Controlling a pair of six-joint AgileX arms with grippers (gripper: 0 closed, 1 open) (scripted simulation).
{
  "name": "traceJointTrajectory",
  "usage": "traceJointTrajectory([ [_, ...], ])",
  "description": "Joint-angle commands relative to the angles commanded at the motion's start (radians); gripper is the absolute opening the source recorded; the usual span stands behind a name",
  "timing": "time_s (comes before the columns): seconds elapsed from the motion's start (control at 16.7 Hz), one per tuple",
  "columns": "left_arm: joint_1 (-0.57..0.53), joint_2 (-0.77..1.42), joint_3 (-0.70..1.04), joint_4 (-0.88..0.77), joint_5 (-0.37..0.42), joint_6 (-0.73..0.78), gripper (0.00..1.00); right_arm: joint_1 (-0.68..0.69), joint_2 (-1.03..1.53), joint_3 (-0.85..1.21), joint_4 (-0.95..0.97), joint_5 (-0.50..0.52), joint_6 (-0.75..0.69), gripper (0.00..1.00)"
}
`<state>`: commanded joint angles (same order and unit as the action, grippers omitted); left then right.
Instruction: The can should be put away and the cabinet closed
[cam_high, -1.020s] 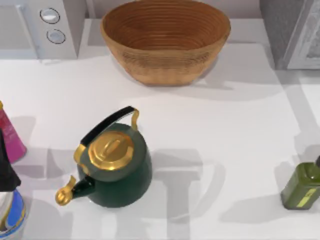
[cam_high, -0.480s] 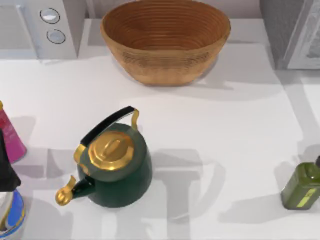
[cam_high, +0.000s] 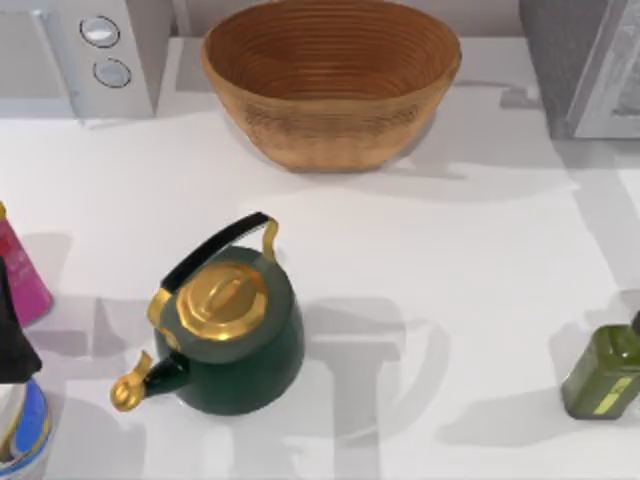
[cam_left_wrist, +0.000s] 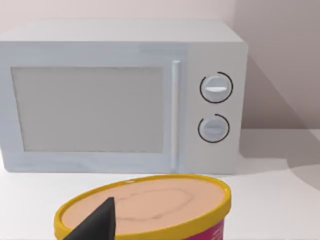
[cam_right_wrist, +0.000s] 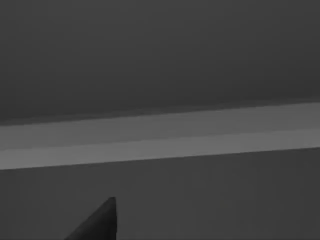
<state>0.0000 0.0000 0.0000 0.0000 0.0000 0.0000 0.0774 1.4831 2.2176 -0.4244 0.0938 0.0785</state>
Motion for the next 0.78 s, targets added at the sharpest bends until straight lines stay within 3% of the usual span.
traceJointTrajectory([
  [0.36, 0.0, 0.0, 0.0, 0.0, 0.0, 0.0, 1.0, -0.025, -0.279, -0.581, 0.055, -0.022, -0.066, 1.0],
  [0.78, 0.0, 0.0, 0.0, 0.0, 0.0, 0.0, 1.0, -0.053, -0.73, -1.504, 0.085, -0.033, -0.141, 1.0],
])
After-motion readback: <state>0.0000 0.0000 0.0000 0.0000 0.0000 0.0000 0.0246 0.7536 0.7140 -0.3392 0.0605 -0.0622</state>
